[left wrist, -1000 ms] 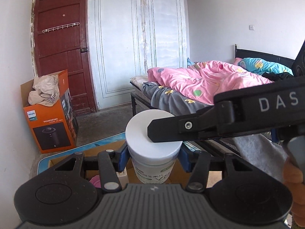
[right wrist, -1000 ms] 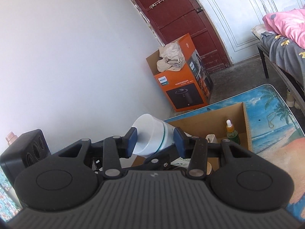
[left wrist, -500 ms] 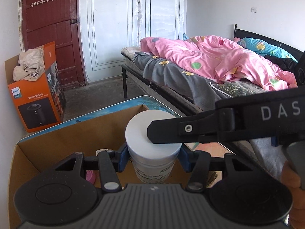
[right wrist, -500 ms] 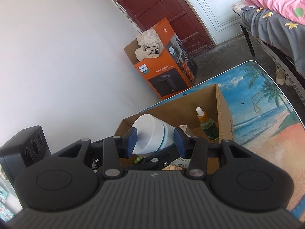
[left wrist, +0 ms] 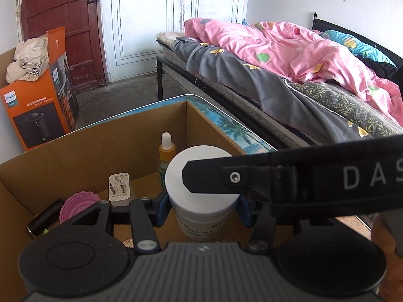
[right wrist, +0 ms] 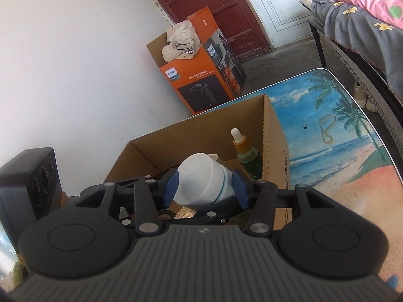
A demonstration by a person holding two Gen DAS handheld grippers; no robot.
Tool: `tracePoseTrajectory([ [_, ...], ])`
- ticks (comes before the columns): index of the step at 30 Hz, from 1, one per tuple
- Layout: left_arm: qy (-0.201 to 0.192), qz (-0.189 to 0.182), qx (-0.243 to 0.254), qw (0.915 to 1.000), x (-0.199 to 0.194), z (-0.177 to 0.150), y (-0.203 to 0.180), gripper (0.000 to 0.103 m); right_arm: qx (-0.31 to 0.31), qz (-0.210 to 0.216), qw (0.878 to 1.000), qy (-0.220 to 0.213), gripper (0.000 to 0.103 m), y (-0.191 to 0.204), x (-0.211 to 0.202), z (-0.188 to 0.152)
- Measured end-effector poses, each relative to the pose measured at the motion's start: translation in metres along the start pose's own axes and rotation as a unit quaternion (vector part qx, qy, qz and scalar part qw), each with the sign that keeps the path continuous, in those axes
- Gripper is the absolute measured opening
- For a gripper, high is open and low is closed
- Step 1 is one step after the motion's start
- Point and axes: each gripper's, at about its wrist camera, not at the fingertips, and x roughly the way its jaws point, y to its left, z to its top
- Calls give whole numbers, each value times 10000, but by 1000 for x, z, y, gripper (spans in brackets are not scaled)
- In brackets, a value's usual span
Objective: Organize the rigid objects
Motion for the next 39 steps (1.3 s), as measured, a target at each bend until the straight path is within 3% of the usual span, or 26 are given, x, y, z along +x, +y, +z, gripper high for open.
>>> tracePoseTrajectory([
  [8,58,-11,29,10000,5,-2,-1,62,117,2,9999,-47,49,-8,2,1],
  [13,-154,-20,23,9999,-6,-2,-3,74,183,21,9998,-115,49,-11,-2,-1],
  [15,-249,-14,30,9997,-12,-1,-3,82,181,20,9997,-186,49,-11,-6,-2],
  [26,-818,-15,-223,9964,-79,-8,2,92,299,77,9966,-760,52,6,-54,-8],
  [34,-1222,-158,-689,9900,-142,-37,23,101,489,-35,9920,-1164,68,20,-100,-34],
  [39,-1299,17,-790,9884,-159,-50,27,102,436,-147,9918,-1190,75,33,-112,-51],
])
